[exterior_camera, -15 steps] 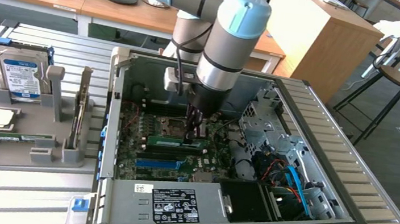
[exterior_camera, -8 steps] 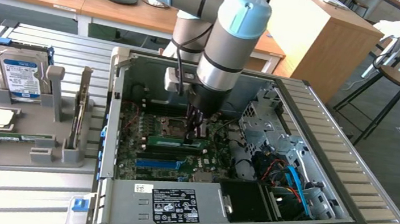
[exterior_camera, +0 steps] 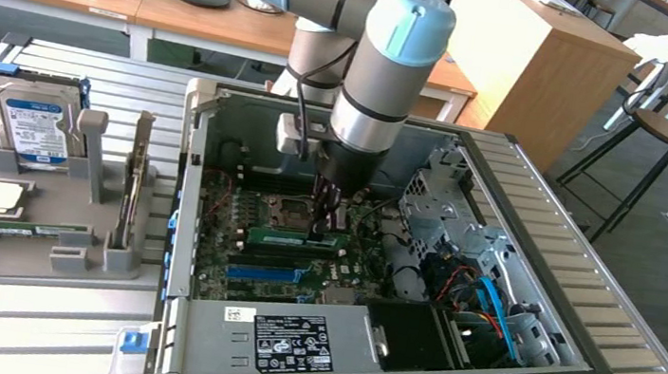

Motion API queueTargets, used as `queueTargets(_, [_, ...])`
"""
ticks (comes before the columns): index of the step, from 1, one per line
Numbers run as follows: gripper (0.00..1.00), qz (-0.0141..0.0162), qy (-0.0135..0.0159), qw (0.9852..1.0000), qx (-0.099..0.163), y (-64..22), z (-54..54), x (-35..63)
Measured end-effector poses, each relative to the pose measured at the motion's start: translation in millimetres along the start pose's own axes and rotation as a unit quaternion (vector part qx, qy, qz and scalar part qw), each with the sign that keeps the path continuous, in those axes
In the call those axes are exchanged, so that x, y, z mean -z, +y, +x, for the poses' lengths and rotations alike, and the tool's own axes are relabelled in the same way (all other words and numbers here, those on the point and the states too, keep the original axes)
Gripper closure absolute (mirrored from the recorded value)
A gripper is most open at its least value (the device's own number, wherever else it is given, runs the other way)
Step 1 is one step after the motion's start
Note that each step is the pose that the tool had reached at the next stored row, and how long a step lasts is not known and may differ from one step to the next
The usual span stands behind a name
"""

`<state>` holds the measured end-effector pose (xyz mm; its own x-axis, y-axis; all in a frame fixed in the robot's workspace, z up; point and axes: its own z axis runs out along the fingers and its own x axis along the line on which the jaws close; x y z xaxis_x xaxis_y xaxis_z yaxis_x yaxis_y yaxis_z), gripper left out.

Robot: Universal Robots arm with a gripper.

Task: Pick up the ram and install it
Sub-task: 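Insert the ram into the slot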

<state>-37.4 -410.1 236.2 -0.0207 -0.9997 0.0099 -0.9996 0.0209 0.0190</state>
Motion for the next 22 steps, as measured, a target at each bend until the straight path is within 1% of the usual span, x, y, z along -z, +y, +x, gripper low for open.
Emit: queueTargets(22, [0.89,0.0004,-0.0002,1.0000,0.002,0.8,0.1,-1.0])
